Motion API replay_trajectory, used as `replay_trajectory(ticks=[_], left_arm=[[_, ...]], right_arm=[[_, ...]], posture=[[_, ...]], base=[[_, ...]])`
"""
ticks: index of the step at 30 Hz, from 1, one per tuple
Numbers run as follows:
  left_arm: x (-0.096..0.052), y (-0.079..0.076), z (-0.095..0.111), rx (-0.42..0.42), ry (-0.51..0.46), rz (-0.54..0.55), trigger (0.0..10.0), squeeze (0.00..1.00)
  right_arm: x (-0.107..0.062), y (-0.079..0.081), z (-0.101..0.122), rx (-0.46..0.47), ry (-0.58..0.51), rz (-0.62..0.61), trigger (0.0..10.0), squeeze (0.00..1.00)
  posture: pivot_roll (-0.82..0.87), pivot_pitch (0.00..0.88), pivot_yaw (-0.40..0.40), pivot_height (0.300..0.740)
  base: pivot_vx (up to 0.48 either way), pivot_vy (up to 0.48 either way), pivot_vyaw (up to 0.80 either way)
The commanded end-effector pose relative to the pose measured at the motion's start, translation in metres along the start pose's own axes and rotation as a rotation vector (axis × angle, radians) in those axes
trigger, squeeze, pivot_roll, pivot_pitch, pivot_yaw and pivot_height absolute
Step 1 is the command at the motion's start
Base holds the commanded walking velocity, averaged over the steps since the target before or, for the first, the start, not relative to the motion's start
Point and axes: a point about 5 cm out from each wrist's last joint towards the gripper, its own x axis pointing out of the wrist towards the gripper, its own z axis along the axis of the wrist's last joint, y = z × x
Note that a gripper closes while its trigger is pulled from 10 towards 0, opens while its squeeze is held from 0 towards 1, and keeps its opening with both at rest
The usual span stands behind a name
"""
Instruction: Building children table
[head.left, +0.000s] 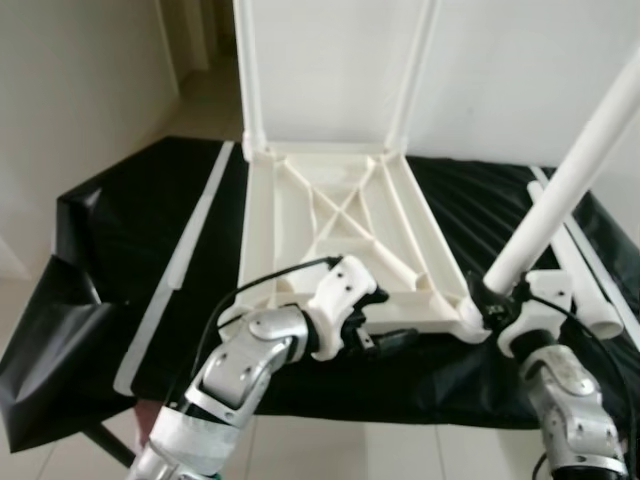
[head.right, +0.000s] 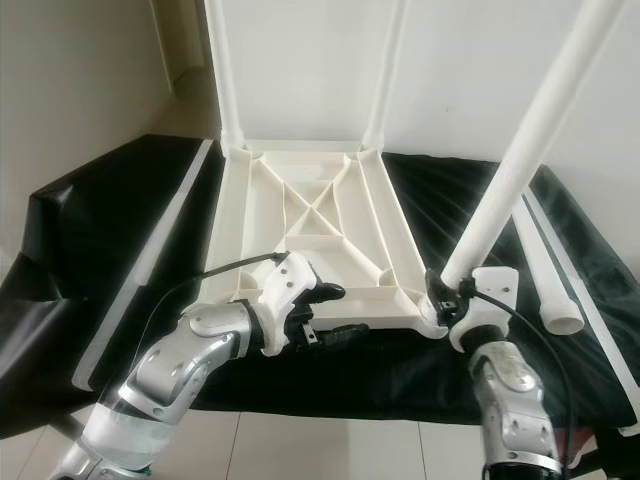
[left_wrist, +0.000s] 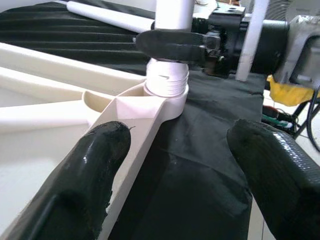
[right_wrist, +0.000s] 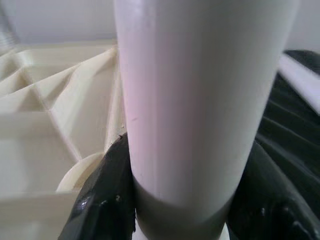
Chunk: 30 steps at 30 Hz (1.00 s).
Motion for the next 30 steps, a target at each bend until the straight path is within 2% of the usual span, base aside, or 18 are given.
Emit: replay_trajectory(ticks=[1, 3, 6, 8, 12, 13, 14, 15, 16, 17, 20, 24, 29, 30], left_arm=[[0.000, 0.000, -0.004, -0.003, 0.018, 0.028, 10.0, 0.00], [0.000, 0.000, -0.004, -0.003, 0.018, 0.028, 10.0, 0.00], [0.000, 0.001, -0.003, 0.000, 0.015, 0.029, 10.0, 0.00], [0.000, 0.001, -0.003, 0.000, 0.015, 0.029, 10.0, 0.00], [0.001, 0.004, -0.005, 0.009, 0.026, 0.059, 10.0, 0.00], [0.003, 0.005, -0.006, 0.001, 0.019, 0.072, 10.0, 0.00], [0.004, 0.005, -0.004, -0.007, 0.002, 0.078, 10.0, 0.00], [0.004, 0.005, -0.004, -0.007, 0.002, 0.078, 10.0, 0.00], [0.005, 0.005, -0.003, -0.010, -0.013, 0.088, 10.0, 0.00], [0.007, 0.006, -0.005, 0.005, 0.001, 0.110, 10.0, 0.00], [0.008, 0.016, -0.014, 0.034, 0.047, 0.191, 10.0, 0.00], [0.007, 0.023, -0.012, 0.020, 0.025, 0.241, 10.0, 0.00], [0.003, 0.032, -0.012, 0.024, 0.021, 0.316, 10.0, 0.00], [0.001, 0.036, -0.012, 0.021, 0.020, 0.339, 10.0, 0.00]], right_arm=[[-0.001, 0.003, -0.007, 0.027, 0.040, -0.089, 10.0, 0.00], [-0.001, 0.003, -0.007, 0.027, 0.040, -0.089, 10.0, 0.00], [-0.005, 0.017, -0.010, 0.064, 0.041, -0.226, 10.0, 0.00], [-0.005, 0.017, -0.010, 0.064, 0.041, -0.226, 10.0, 0.00], [-0.006, 0.027, -0.015, 0.105, 0.069, -0.319, 10.0, 0.00], [-0.005, 0.033, -0.015, 0.115, 0.070, -0.340, 10.0, 0.07], [-0.004, 0.037, -0.014, 0.123, 0.067, -0.344, 10.0, 0.35], [-0.004, 0.037, -0.014, 0.123, 0.067, -0.344, 10.0, 0.35], [-0.005, 0.037, -0.013, 0.119, 0.067, -0.350, 10.0, 0.93], [-0.006, 0.037, -0.014, 0.123, 0.073, -0.341, 10.0, 1.00], [-0.008, 0.038, -0.010, 0.092, 0.047, -0.305, 10.0, 1.00], [-0.009, 0.041, -0.008, 0.095, 0.031, -0.290, 10.0, 1.00], [-0.020, 0.039, -0.017, 0.081, 0.089, -0.268, 10.0, 1.00], [-0.023, 0.040, -0.017, 0.074, 0.091, -0.238, 10.0, 0.00]], posture=[[0.01, 0.000, -0.026, 0.740], [0.01, 0.000, -0.026, 0.740], [0.02, 0.000, -0.035, 0.740], [0.02, 0.000, -0.035, 0.740], [0.01, 0.000, -0.044, 0.740], [0.01, 0.000, -0.044, 0.740], [0.00, 0.000, -0.043, 0.740], [0.00, 0.000, -0.043, 0.740], [0.00, 0.000, -0.043, 0.740], [0.00, 0.000, -0.043, 0.740], [-0.01, 0.000, -0.037, 0.740], [-0.01, 0.000, -0.037, 0.740], [0.00, 0.000, -0.039, 0.740], [0.00, 0.000, -0.040, 0.740]], base=[[0.000, 0.000, 0.00], [0.000, 0.000, 0.00], [0.000, 0.000, 0.00], [0.000, 0.000, 0.00], [0.000, 0.000, 0.00], [0.000, 0.000, 0.00], [0.000, 0.000, 0.00], [0.000, 0.000, 0.00], [0.000, 0.000, 0.00], [0.000, 0.000, 0.00], [0.000, 0.000, 0.00], [0.000, 0.000, 0.00], [0.000, 0.000, 0.00], [0.000, 0.000, 0.00]])
